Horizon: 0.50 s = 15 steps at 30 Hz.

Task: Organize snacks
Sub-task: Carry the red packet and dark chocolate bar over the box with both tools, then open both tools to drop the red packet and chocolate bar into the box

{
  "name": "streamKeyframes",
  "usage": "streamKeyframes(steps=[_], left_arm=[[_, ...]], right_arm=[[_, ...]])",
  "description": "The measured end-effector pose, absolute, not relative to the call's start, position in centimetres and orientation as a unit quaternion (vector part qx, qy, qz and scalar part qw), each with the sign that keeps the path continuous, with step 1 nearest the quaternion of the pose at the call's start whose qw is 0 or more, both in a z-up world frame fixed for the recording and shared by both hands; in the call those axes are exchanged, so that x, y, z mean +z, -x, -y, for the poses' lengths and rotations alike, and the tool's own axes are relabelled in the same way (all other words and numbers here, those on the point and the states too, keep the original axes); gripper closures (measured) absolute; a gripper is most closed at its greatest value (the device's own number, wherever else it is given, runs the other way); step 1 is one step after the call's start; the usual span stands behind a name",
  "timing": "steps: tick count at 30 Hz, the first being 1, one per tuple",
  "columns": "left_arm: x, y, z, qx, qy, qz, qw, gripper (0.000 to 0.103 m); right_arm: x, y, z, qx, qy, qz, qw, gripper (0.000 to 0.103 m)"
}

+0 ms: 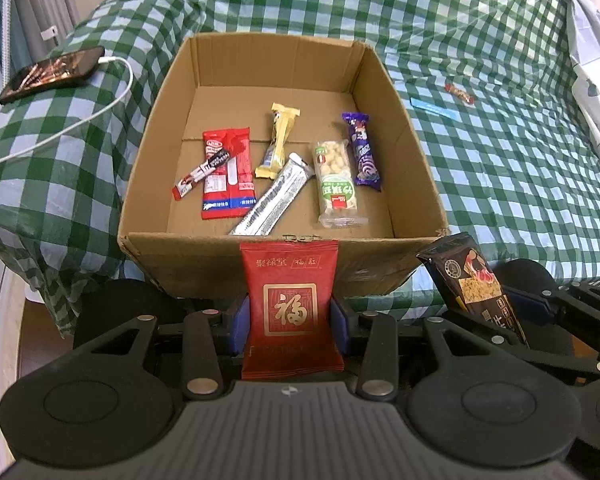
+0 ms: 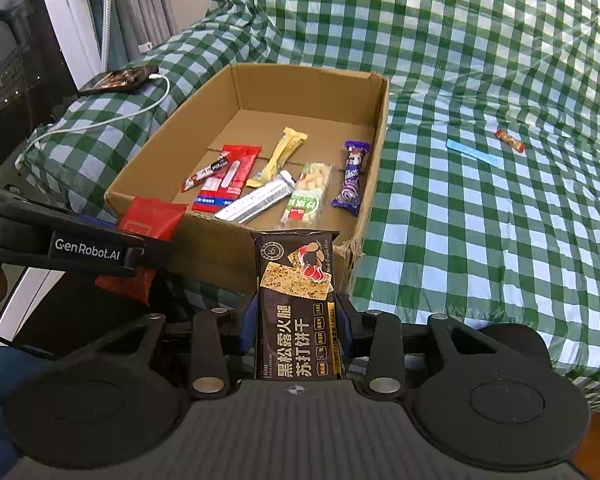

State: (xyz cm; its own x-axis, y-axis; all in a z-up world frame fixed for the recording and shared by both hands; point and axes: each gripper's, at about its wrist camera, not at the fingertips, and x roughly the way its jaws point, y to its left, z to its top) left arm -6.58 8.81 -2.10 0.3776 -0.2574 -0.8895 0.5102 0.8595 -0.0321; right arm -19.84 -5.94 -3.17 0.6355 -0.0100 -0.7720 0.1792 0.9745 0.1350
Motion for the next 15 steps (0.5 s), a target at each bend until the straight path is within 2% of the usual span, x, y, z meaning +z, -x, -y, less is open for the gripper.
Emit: streamKeyframes(steps=[15], left_arm=[[-2.4, 0.9, -6.8, -0.217, -0.116, -0.519, 0.819, 0.057]], right_arm=[[-3.1, 15.2, 8.2, -0.049, -0.119, -0.422, 0.897, 0.062]])
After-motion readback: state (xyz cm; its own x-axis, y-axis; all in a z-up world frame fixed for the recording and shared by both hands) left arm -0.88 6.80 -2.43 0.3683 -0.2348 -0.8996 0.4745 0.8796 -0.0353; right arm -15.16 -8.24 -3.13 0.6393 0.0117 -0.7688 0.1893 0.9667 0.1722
